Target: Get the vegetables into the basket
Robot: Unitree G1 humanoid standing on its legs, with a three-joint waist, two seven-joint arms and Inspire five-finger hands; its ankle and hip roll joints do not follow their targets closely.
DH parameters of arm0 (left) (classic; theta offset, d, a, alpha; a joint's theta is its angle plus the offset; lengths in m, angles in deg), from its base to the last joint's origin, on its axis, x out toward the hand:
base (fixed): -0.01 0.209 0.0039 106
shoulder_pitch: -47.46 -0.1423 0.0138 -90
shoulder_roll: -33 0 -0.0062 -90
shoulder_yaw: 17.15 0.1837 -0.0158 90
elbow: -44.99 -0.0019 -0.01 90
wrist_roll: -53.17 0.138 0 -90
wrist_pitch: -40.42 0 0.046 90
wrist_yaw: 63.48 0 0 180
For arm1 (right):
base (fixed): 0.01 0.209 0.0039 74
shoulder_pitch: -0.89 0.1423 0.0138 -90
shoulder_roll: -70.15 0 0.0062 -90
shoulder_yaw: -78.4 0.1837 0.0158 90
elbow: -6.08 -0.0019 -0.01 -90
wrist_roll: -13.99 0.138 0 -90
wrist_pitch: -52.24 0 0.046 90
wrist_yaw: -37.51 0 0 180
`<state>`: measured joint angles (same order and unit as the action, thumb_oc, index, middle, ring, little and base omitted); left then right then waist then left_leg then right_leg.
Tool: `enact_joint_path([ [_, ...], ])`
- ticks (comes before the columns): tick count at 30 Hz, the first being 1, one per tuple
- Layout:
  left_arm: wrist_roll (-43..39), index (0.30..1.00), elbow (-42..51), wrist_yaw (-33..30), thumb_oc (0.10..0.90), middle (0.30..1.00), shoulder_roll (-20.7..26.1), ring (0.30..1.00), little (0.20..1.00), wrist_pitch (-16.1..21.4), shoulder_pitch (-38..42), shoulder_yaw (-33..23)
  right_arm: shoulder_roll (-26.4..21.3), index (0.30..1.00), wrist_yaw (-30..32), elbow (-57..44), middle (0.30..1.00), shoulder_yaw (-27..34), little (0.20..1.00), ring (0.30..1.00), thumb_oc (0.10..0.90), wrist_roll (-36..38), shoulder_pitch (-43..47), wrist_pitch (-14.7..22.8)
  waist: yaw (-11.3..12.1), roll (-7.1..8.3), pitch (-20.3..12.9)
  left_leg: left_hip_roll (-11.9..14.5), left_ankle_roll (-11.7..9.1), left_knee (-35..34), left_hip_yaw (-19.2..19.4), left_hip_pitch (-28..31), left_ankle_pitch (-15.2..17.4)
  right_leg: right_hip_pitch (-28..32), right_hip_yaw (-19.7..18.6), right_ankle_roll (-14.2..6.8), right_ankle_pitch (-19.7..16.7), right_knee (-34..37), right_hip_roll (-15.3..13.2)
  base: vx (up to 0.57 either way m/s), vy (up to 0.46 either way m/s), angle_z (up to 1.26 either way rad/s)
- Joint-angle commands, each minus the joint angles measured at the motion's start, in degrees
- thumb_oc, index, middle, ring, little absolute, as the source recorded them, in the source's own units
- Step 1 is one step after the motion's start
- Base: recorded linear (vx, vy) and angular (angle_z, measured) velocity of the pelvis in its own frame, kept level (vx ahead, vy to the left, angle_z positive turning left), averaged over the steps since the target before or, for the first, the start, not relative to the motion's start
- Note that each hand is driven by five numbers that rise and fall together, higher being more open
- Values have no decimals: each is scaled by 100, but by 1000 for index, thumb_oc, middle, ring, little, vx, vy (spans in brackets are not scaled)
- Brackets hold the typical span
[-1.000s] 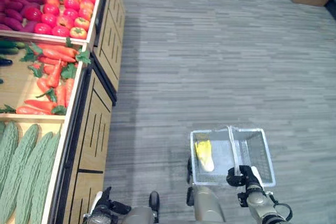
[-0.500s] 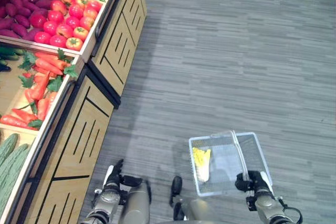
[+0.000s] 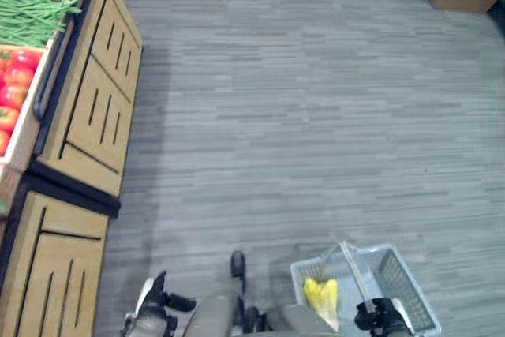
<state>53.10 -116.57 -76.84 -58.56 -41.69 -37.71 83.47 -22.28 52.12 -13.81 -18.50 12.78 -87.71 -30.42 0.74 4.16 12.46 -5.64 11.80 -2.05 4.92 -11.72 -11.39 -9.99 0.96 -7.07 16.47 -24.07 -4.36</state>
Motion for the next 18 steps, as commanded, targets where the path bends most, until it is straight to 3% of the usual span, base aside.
enact_joint_path([
  [1,243,1000,264,-106,900,1000,233,1000,1000,184,49,-16,-308,300,126,-588,300,-14,300,300,400,15,156,341,223,274,-97,614,-1195,841,-117,-324,891,857,-182,-96,-2039,1640,-505,34,81,26],
  [7,324,1000,259,-86,900,1000,299,1000,1000,200,19,27,-221,300,95,-613,300,-80,300,300,400,-9,228,347,219,322,-113,523,-1094,572,-12,-104,913,725,-250,-219,-2527,1491,-536,43,71,5],
  [18,410,1000,183,-54,900,1000,262,1000,1000,220,-131,26,-154,300,73,-625,300,-110,300,300,400,-63,226,391,165,284,-181,525,-1094,224,103,199,837,751,-243,-297,-2722,1618,-547,16,16,-7],
])
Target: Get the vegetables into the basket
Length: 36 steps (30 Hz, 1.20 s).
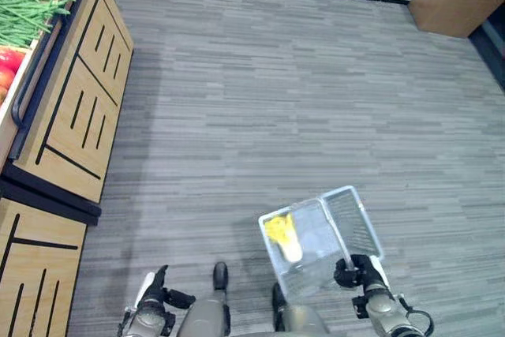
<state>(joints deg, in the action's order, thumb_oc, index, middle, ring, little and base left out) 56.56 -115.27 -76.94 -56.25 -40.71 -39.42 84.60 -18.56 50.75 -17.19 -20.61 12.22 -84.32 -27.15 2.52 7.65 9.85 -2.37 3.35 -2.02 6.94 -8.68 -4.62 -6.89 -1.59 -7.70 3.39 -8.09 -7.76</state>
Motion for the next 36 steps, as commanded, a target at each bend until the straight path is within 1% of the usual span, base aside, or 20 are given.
enact_joint_path([
  [1,46,1000,65,-29,900,1000,12,1000,1000,118,5,-103,-525,300,204,-258,300,105,300,300,400,-14,-116,58,-2,-71,62,187,-250,205,-110,-66,169,477,22,-245,-1417,56,-210,0,0,0],
  [7,35,1000,82,22,900,1000,-22,1000,1000,113,-71,-108,-570,300,172,-293,300,100,300,300,400,-81,-153,52,-14,-52,12,132,-230,168,-125,-11,187,506,-33,-318,-1716,44,-251,-10,16,-2],
  [8,6,1000,129,81,900,1000,17,1000,1000,113,-101,-108,-622,300,159,-314,300,76,300,300,400,-83,-33,45,10,-137,129,171,-116,203,-118,38,250,130,-59,-398,-2134,-755,-230,-77,121,-13],
  [9,1,1000,103,102,900,1000,22,1000,1000,105,-80,-105,-622,300,165,-326,300,58,300,300,400,-71,18,52,6,-187,175,203,-112,229,-123,61,281,35,-58,-376,-2061,-947,-166,-79,108,-30],
  [10,1,1000,102,102,900,1000,22,1000,1000,106,-77,-106,-622,300,165,-325,300,58,300,300,400,-71,20,52,9,-186,179,203,-113,233,-120,61,284,30,-62,-376,-2056,-957,-166,-6,58,-42],
  [11,-7,1000,93,117,900,1000,29,1000,1000,104,-64,-102,-614,300,165,-362,300,23,300,300,400,-70,78,51,19,-205,218,221,-104,264,-100,110,341,-71,44,-346,-1971,-1026,-170,69,40,-32],
  [12,-38,1000,17,122,900,1000,40,1000,1000,99,-36,-157,-596,300,165,-383,300,-36,300,300,400,-90,146,54,24,-208,237,261,-133,271,-16,230,404,-246,346,-283,-1717,-828,-222,113,35,-12],
  [14,-147,1000,21,144,900,1000,39,1000,1000,98,-18,-202,-611,300,159,-389,300,-56,300,300,400,-79,198,59,-7,-227,278,309,-195,242,-33,378,436,-406,536,-201,-1451,-434,-206,158,-45,-18],
  [16,-247,1000,-1,205,900,1000,15,1000,1000,95,-22,-264,-641,300,171,-479,300,-57,300,300,400,-82,226,57,-68,-199,316,323,-271,218,-71,540,514,-608,598,-223,-1513,132,-274,183,-122,-4],
  [19,-481,1000,-4,287,900,1000,-48,1000,1000,91,-12,-363,-694,300,189,-666,300,-40,300,300,400,-116,234,34,-200,-199,381,356,-355,301,-246,816,718,-843,453,-283,-1747,498,-357,260,-158,20],
  [20,-582,1000,4,353,900,1000,-100,1000,1000,78,-19,-391,-695,300,161,-615,300,-3,300,300,400,-119,153,7,-239,-210,340,355,-396,327,-409,963,819,-736,353,-259,-1617,463,-287,356,-261,73],
  [21,-691,1000,-29,358,900,1000,-158,1000,1000,56,-34,-456,-698,300,133,-625,300,5,300,300,400,-103,93,3,-229,-214,243,413,-443,295,-478,1020,829,-614,409,-178,-1488,451,-211,333,-300,97],
  [25,-797,1000,-84,383,900,1000,-200,1000,1000,44,-35,-536,-806,300,76,-712,300,28,300,300,400,-93,3,33,-242,-284,125,668,-617,379,-679,1106,752,-513,587,45,-1123,292,26,216,-277,48],
  [27,-846,1000,12,357,900,1000,-218,1000,1000,41,-26,-530,-889,300,70,-648,300,76,300,300,400,-37,-30,65,-232,-330,112,758,-713,654,-788,1032,609,-443,669,159,-946,178,136,154,-216,10],
  [28,-846,1000,13,356,900,1000,-220,1000,1000,40,-27,-530,-890,300,70,-646,300,76,300,300,400,-37,-29,67,-240,-334,112,761,-716,667,-798,1024,617,-442,678,161,-941,175,137,98,-160,34],
  [30,-870,1000,94,329,900,1000,-219,1000,1000,56,71,-461,-1025,300,86,-759,300,157,300,300,400,-23,-143,83,-249,-311,189,646,-828,1394,-859,668,400,-273,836,274,-832,142,127,87,-151,36],
  [31,-871,1000,94,329,900,1000,-219,1000,1000,55,72,-460,-1025,300,85,-760,300,158,300,300,400,-23,-144,82,-261,-313,184,644,-828,1413,-872,649,406,-277,848,274,-831,141,124,107,-144,59],
  [32,-965,1000,203,250,900,1000,-212,1000,1000,79,202,-374,-1065,300,151,-614,300,267,300,300,400,61,-161,62,-259,-302,219,681,-816,1306,-710,347,254,-144,967,266,-779,182,56,82,-51,56],
  [34,-945,1000,307,228,900,1000,-220,1000,1000,91,237,-287,-1070,300,182,-571,300,327,300,300,400,108,-198,29,-259,-290,191,795,-791,913,-582,107,252,-22,1041,209,-732,281,-34,142,16,56],
  [36,-886,1000,288,204,900,1000,-228,1000,1000,101,250,-214,-1060,300,218,-502,300,316,300,300,400,94,-196,20,-196,-349,174,981,-847,392,-589,-99,-96,99,1006,163,-676,338,-37,186,116,52],
])
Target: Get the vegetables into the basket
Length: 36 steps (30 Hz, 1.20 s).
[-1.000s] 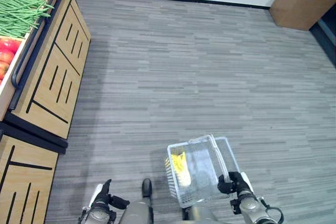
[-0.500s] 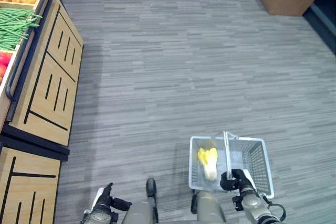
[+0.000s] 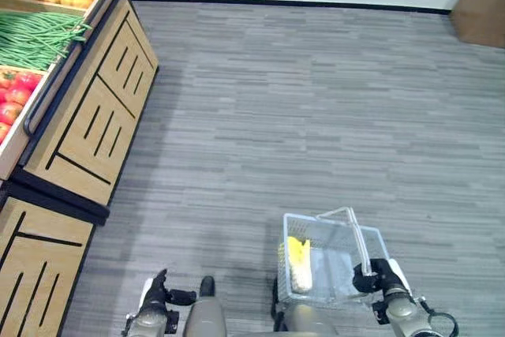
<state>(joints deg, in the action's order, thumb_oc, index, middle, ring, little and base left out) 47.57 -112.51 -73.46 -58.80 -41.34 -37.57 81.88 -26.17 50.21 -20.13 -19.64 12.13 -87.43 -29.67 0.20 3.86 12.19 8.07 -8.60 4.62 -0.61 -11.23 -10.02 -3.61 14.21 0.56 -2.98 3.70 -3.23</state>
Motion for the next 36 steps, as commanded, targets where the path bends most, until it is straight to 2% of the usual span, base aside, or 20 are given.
enact_joint_path([
  [1,61,1000,-26,-157,900,1000,23,1000,1000,153,67,68,-288,300,258,-123,300,196,300,300,400,95,113,265,72,4,-77,-38,336,-383,119,116,373,-188,-609,-683,-2,-840,-480,192,149,13],
  [2,105,1000,-68,-156,900,1000,27,1000,1000,147,35,56,-267,300,238,-83,300,171,300,300,400,70,129,255,92,-10,-104,-69,367,-462,56,185,425,-155,-686,-695,58,-854,-476,239,260,-43],
  [4,169,1000,-275,-158,900,1000,53,1000,1000,110,60,-2,-174,300,264,26,300,226,300,300,400,34,97,229,51,6,-185,-220,454,-698,211,360,429,-82,-811,-789,-13,-892,-627,209,317,-72],
  [8,353,1000,-311,-60,900,1000,126,1000,1000,126,19,67,-42,300,217,207,300,207,300,300,400,-5,133,167,80,107,-247,-432,594,-826,384,549,537,-81,-1054,-934,-358,-781,-828,97,225,-32],
  [13,392,1000,-369,-49,900,1000,198,1000,1000,119,24,54,150,300,183,383,300,97,300,300,400,3,234,119,132,255,-241,-598,726,-959,519,653,616,-172,-1204,-1095,-822,-774,-962,46,154,-17],
  [17,437,1000,-326,-5,900,1000,213,1000,1000,133,-41,78,165,300,141,416,300,76,300,300,400,-36,221,105,158,310,-253,-677,785,-932,519,712,713,-120,-1224,-1139,-956,-775,-1017,69,108,-1],
  [20,429,1000,-368,38,900,1000,232,1000,1000,129,-100,13,171,300,103,321,300,-4,300,300,400,-112,257,113,231,408,-259,-776,872,-822,501,766,848,-45,-1243,-1221,-1155,-814,-1080,80,100,1],
  [21,409,1000,-273,50,900,1000,244,1000,1000,137,-145,14,150,300,96,252,300,-28,300,300,400,-129,281,130,274,427,-236,-821,923,-755,458,746,881,-71,-1276,-1248,-1316,-987,-1089,23,107,-4],
  [24,351,1000,-229,77,900,1000,258,1000,1000,145,-175,8,125,300,94,152,300,-104,300,300,400,-152,408,164,347,362,-159,-837,1040,-685,403,747,935,-338,-1263,-1218,-1452,-1728,-1060,-4,134,-2],
  [25,341,1000,-210,77,900,1000,268,1000,1000,144,-170,17,119,300,104,129,300,-139,300,300,400,-132,471,195,344,310,-117,-835,1068,-662,344,761,945,-434,-1324,-1194,-1456,-2016,-998,81,152,-1],
  [26,337,1000,-259,83,900,1000,286,1000,1000,122,-156,8,127,300,80,-22,300,-226,300,300,400,-132,535,217,311,246,-72,-817,1088,-665,245,881,996,-644,-1412,-1120,-1304,-2206,-811,139,119,13],
  [29,220,1000,-338,49,900,1000,274,1000,1000,105,-123,-80,86,300,92,-96,300,-352,300,300,400,-197,673,219,273,235,-5,-829,1022,-682,99,1095,1086,-933,-1278,-1012,-921,-1592,-708,190,1,35],
  [30,219,1000,-339,50,900,1000,271,1000,1000,106,-121,-82,83,300,92,-94,300,-354,300,300,400,-197,676,220,254,219,19,-816,1017,-682,76,1125,1100,-890,-1249,-1007,-908,-1586,-701,239,-96,44],
  [31,167,1000,-456,61,900,1000,239,1000,1000,93,-80,-124,58,300,104,-133,300,-373,300,300,400,-205,740,222,186,271,61,-866,966,-610,-79,1219,1223,-1029,-1279,-1039,-951,-1034,-730,172,-72,52],
  [32,167,1000,-458,61,900,1000,235,1000,1000,94,-79,-125,54,300,104,-134,300,-374,300,300,400,-205,741,222,172,252,82,-849,962,-606,-97,1245,1237,-987,-1253,-1035,-947,-1020,-719,404,-192,58],
  [33,126,1000,-532,71,900,1000,219,1000,1000,85,-45,-201,33,300,108,-183,300,-391,300,300,400,-233,755,225,57,281,80,-885,916,-538,-330,1392,1381,-1243,-1610,-1077,-1051,-557,-617,334,-156,70],
  [36,35,1000,-591,97,900,1000,167,1000,1000,70,-84,-300,-13,300,92,-255,300,-331,300,300,400,-273,665,209,-66,244,67,-847,830,-534,-626,1662,1541,-1286,-1876,-1098,-1115,-550,-442,339,-187,75],
])
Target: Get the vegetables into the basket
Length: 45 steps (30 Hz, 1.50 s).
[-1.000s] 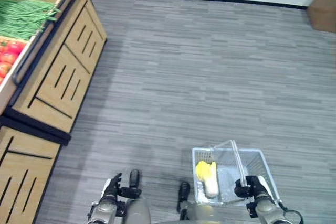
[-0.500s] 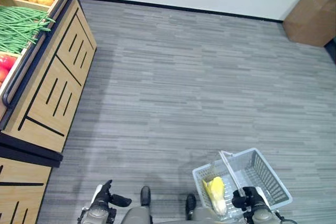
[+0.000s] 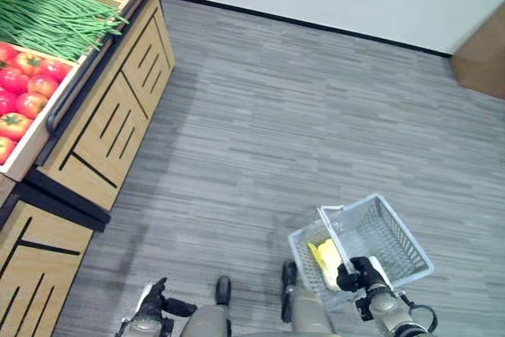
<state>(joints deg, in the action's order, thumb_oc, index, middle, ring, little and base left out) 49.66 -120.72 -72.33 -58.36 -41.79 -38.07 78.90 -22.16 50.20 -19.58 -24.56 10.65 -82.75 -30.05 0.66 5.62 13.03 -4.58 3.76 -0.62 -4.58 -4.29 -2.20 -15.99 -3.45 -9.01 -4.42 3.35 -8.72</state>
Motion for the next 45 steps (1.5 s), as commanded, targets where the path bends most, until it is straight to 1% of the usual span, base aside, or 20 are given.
enact_joint_path([
  [1,-181,1000,242,-1,900,1000,112,1000,1000,103,-53,-14,-429,300,80,-292,300,204,300,300,400,-116,139,246,-111,53,-67,448,-454,27,-329,1029,775,17,-82,-93,-872,-538,127,250,-211,107],
  [3,-180,1000,108,12,900,1000,79,1000,1000,69,-88,-90,-434,300,48,-220,300,205,300,300,400,-129,125,243,-114,28,-150,586,-545,54,-428,1107,732,97,62,10,-764,-632,206,257,-310,128],
  [6,-216,1000,48,1,900,1000,32,1000,1000,58,-101,-124,-546,300,43,-151,300,293,300,300,400,-45,54,286,-159,-107,-324,935,-779,12,-688,1059,320,218,310,228,-493,-715,406,202,-339,85],
  [8,-208,1000,59,-30,900,1000,31,1000,1000,49,-76,-107,-616,300,57,-138,300,327,300,300,400,-3,41,291,-174,-173,-367,1041,-867,-50,-810,984,120,246,432,293,-395,-735,452,94,-202,56],
  [10,-217,1000,109,-61,900,1000,5,1000,1000,46,-45,-71,-665,300,56,-53,300,360,300,300,400,21,14,281,-173,-207,-373,1070,-876,41,-721,839,49,316,549,330,-323,-726,410,78,-182,31],
  [11,-221,1000,138,-63,900,1000,-4,1000,1000,28,-34,-54,-698,300,57,-1,300,384,300,300,400,29,5,265,-172,-210,-364,1070,-851,126,-584,755,65,370,648,353,-273,-717,373,69,-211,33],
  [14,-213,1000,269,-69,900,1000,-36,1000,1000,10,52,55,-730,300,116,201,300,578,300,300,400,134,-158,228,-276,-203,-272,1240,-841,380,872,431,21,642,1104,382,-165,-683,154,-28,-93,84],
  [15,-192,1000,284,-73,900,1000,-39,1000,1000,2,90,93,-704,300,139,298,300,629,300,300,400,177,-189,209,-299,-219,-264,1307,-866,338,1219,390,-6,702,1236,371,-152,-657,106,-58,-45,134],
  [16,-176,1000,323,-75,900,1000,-47,1000,1000,-5,124,149,-673,300,162,333,300,675,300,300,400,210,-250,188,-339,-238,-278,1362,-884,261,1545,340,-24,769,1401,340,-146,-616,56,-28,-10,158],
  [17,-147,1000,344,-91,900,1000,-53,1000,1000,-6,150,203,-621,300,166,431,300,722,300,300,400,260,-290,169,-342,-269,-292,1346,-893,173,1654,269,-38,815,1527,301,-150,-601,4,-13,6,137],
  [26,27,1000,234,-57,900,1000,32,1000,1000,-25,23,190,-306,300,16,766,300,753,300,300,400,191,-425,66,-271,-277,-363,991,-676,-437,1507,393,-5,890,1697,62,-285,-727,-332,31,140,27],
  [31,89,1000,191,19,900,1000,110,1000,1000,-9,-12,176,-212,300,1,879,300,683,300,300,400,106,-339,21,-151,-146,-324,788,-562,-438,1403,317,72,911,1718,-67,-450,-743,-511,-4,174,32],
  [32,57,1000,143,10,900,1000,143,1000,1000,-12,-60,103,-149,300,-27,875,300,589,300,300,400,61,-257,5,-63,-70,-267,666,-450,-438,1330,387,139,833,1629,-153,-664,-1235,-671,30,230,38],
  [33,65,1000,137,16,900,1000,159,1000,1000,-13,-74,101,-140,300,-31,864,300,584,300,300,400,73,-248,14,-47,-60,-252,628,-421,-438,1283,410,141,802,1532,-164,-714,-1410,-691,39,193,33],
  [34,58,1000,147,27,900,1000,194,1000,1000,-9,-65,130,-133,300,-39,800,300,531,300,300,400,114,-202,40,-83,-64,-219,610,-409,-438,1077,419,136,717,960,-156,-725,-1493,-447,61,44,63],
  [35,62,1000,107,24,900,1000,230,1000,1000,5,-59,140,-124,300,-35,779,300,495,300,300,400,209,-132,83,-84,-94,-239,615,-443,-438,902,400,119,670,504,-83,-526,-1119,-243,86,-9,87],
  [38,-7,1000,50,3,900,1000,290,1000,1000,6,43,135,-131,300,-10,630,300,421,300,300,400,261,-62,137,-143,-66,-174,672,-549,-438,464,440,124,450,-51,-83,-624,-591,-134,148,-185,90],
  [42,-97,1000,-44,-48,900,1000,210,1000,1000,-45,-7,-14,-216,300,-47,732,300,418,300,300,400,215,-138,156,-120,-116,-255,1080,-796,-379,90,423,10,809,157,147,-331,-340,157,135,-433,113],
  [44,-98,1000,-29,-52,900,1000,132,1000,1000,-60,8,-8,-291,300,-74,777,300,344,300,300,400,130,-128,147,-114,-166,-244,1142,-875,-163,-77,213,-49,925,339,255,-278,-237,223,44,-394,36],
  [45,-126,1000,18,-40,900,1000,79,1000,1000,-71,57,17,-364,300,-107,770,300,397,300,300,400,154,-215,145,-192,-159,-219,1110,-890,248,343,50,31,1022,555,313,-248,-237,144,7,-252,88],
])
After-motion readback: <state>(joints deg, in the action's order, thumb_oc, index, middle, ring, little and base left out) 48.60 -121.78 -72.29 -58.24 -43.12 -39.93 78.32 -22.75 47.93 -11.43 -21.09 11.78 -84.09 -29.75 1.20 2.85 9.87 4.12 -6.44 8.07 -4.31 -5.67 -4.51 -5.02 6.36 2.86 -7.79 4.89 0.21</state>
